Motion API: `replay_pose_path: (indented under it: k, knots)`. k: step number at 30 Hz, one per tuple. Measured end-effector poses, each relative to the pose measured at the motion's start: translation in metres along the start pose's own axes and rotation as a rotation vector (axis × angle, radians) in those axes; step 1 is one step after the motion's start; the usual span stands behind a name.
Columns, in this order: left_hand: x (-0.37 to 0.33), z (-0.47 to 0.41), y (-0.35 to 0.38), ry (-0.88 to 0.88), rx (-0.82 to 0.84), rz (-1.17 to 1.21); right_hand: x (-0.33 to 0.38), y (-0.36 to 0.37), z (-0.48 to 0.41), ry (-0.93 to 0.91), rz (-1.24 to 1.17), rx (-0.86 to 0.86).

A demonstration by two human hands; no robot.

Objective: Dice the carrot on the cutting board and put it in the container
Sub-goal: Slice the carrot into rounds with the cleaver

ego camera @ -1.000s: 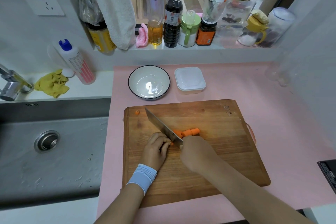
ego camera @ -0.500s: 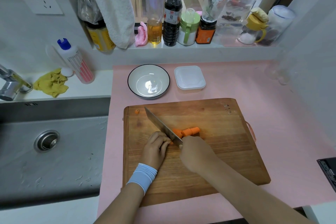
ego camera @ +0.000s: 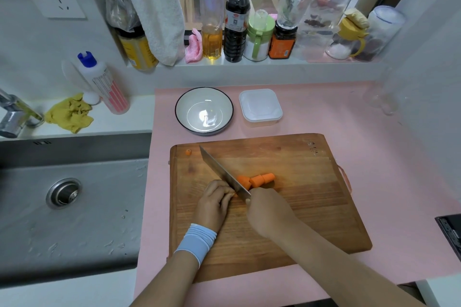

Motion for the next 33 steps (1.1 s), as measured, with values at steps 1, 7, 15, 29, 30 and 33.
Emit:
replay_pose_path:
  k: [1,7,15,29,30,33]
  knots:
    - [0.0,0.0,0.0,0.003,-0.003,-0.005,0.0,0.001,-0.001,0.002,0.003,-0.005]
    - [0.002,0.002,0.002,-0.005,-0.006,-0.011,0.003,0.011,-0.006,0.013,-0.009,-0.011]
    - [0.002,0.001,0.001,-0.013,-0.011,-0.005,-0.003,0.019,-0.005,0.03,-0.093,-0.051]
    - [-0.006,-0.006,-0.003,-0.126,0.044,0.004,-0.017,0.003,-0.01,0.057,-0.171,0.032]
    - [-0.006,-0.009,-0.004,-0.141,0.041,0.008,-0.02,0.0,-0.009,0.057,-0.177,0.028]
    - [-0.003,-0.021,-0.008,-0.199,0.05,0.01,-0.025,-0.009,-0.006,0.034,-0.228,-0.023]
Point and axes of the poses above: each hand's wrist, its own z-axis away from the middle knuckle, its own y-axis out of the palm, x = y × z, the point moved 1 cm from there along -z, towards the middle knuckle, and after that the axes turned 4 degrees about -x, right-handed, at the moved point
